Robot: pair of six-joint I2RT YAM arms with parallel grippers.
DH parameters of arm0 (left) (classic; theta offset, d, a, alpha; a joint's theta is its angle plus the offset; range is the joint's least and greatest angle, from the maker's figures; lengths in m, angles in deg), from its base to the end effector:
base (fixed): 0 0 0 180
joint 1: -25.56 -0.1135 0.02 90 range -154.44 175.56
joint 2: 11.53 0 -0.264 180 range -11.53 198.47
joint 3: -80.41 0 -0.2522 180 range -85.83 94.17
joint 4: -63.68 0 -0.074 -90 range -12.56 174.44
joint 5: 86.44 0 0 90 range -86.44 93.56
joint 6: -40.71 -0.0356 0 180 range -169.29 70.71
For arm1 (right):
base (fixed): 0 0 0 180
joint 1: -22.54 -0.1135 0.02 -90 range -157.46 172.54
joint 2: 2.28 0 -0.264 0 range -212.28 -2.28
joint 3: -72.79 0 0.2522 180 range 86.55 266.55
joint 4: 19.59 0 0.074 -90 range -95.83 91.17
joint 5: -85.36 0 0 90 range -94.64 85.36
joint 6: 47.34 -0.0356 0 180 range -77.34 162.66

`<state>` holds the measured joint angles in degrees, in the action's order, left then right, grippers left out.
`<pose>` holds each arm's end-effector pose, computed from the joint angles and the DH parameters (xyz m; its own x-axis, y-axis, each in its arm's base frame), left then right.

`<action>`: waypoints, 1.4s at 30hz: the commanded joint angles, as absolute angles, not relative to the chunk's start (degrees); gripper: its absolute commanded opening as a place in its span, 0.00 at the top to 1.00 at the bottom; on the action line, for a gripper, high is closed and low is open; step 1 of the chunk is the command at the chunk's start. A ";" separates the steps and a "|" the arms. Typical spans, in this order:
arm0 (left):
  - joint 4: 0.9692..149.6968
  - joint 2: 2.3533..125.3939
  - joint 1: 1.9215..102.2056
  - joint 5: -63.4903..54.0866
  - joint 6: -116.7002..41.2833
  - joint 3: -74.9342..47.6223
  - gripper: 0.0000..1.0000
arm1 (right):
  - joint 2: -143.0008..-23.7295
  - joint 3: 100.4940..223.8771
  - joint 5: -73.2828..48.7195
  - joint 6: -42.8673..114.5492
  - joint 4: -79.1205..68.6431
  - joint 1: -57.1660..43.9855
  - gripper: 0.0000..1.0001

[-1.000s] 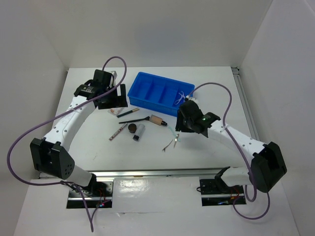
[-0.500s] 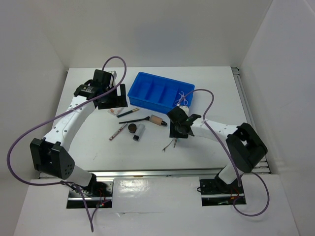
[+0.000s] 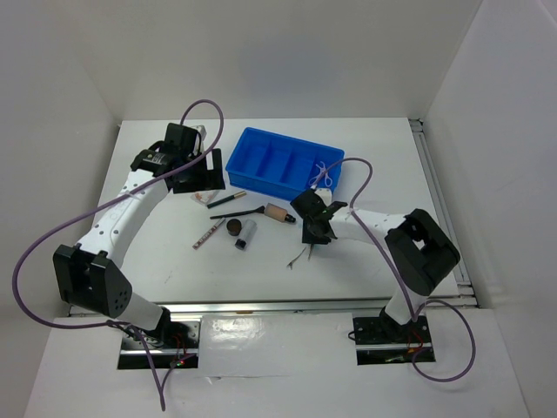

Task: Organize the makeup

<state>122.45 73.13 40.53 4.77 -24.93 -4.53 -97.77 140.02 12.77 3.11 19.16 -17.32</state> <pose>0.3058 -0.0810 0.3400 -0.7587 -0.2240 -0.6117 -0.0749 0.9628 -0.2596 0.2445 0.1902 0.1575 -0.8772 0.0591 -0.4765 0.0476 0.9982 0.0363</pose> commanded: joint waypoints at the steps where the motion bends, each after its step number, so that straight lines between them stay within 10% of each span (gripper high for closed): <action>1: 122.35 73.02 40.86 4.35 -24.68 -3.47 0.00 | -98.26 141.92 14.52 2.31 17.11 -17.01 0.66; 17: 122.35 74.07 40.86 4.35 -24.68 -2.94 0.00 | -92.90 150.27 16.28 5.74 25.10 -17.01 0.99; 42: 122.35 74.07 40.86 4.35 -25.21 -4.09 0.00 | -105.11 148.95 12.15 8.38 21.85 -17.01 0.80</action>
